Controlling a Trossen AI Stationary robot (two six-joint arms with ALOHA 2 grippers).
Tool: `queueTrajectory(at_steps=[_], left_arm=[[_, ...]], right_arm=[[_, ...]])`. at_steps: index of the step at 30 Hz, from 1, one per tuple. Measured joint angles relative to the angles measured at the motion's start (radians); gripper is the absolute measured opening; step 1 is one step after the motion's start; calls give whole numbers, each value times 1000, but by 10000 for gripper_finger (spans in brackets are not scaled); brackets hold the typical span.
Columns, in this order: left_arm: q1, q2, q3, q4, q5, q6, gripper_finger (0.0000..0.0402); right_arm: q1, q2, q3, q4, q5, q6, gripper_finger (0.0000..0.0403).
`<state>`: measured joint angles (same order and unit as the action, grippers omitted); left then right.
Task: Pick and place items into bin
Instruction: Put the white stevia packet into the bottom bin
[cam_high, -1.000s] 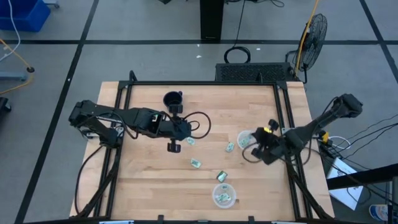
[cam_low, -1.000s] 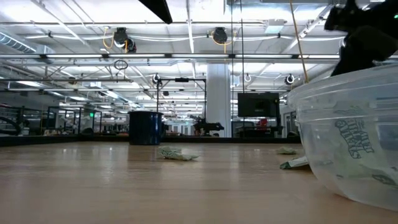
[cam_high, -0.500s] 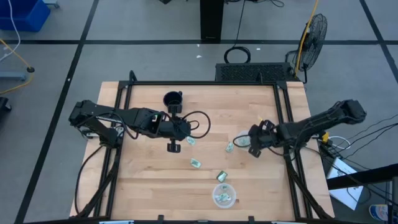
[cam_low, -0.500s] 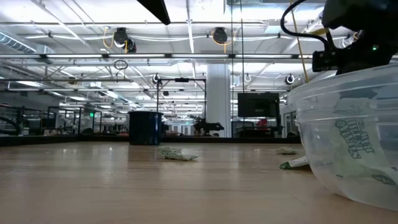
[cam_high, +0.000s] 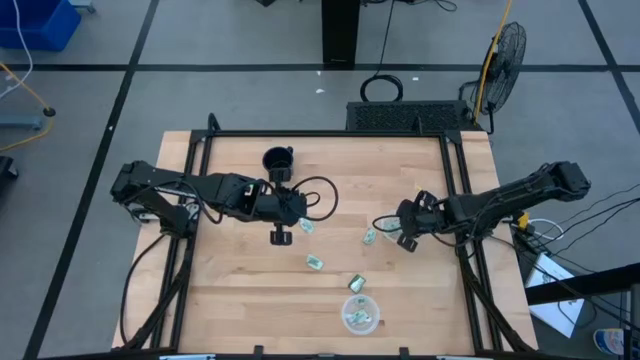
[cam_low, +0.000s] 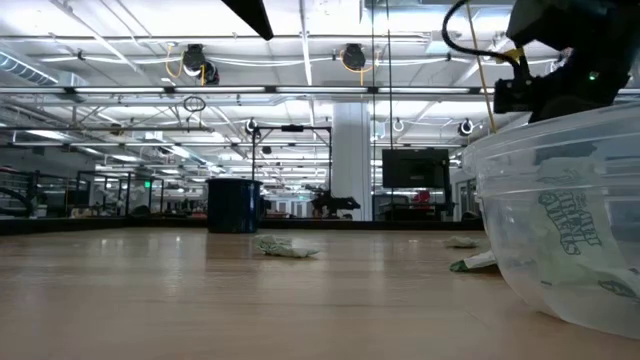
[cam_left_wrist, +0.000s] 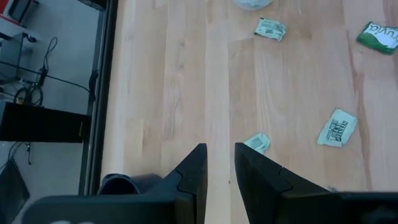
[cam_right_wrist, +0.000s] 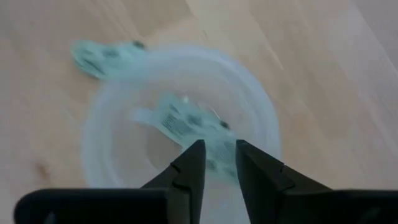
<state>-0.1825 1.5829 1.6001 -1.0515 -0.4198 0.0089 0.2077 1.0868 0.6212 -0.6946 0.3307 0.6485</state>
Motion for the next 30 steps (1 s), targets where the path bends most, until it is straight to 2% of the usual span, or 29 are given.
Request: queueTrajectory(at_steps=[3,6,9,11,14,16,18,23,27,30], left_arm=[[0,0,0,-29,-5,-5,88],[0,0,0,-106,-56,-31,88],[6,0,-3,-219,-82,-172,88],[14,-1,-45,-234,-83,-287,88],[21,1,-177,-181,-96,-373,88],[24,2,-285,-93,-96,-376,88],[26,2,-398,87,-69,-324,88],[24,2,-611,603,119,-175,88],[25,2,-689,821,136,-177,88],[26,2,-750,922,136,-164,88]], right_arm=[[0,-8,6,70,1,-73,96],[0,-24,39,99,7,-156,102],[0,-52,68,108,8,-213,102],[1,-73,71,123,8,-222,99],[10,-99,71,123,7,-220,96],[17,-110,62,137,7,-220,95],[18,-118,48,161,7,-227,94],[17,-121,19,217,7,-229,95],[17,-121,7,243,7,-233,93],[17,-121,-3,292,7,-234,94]])
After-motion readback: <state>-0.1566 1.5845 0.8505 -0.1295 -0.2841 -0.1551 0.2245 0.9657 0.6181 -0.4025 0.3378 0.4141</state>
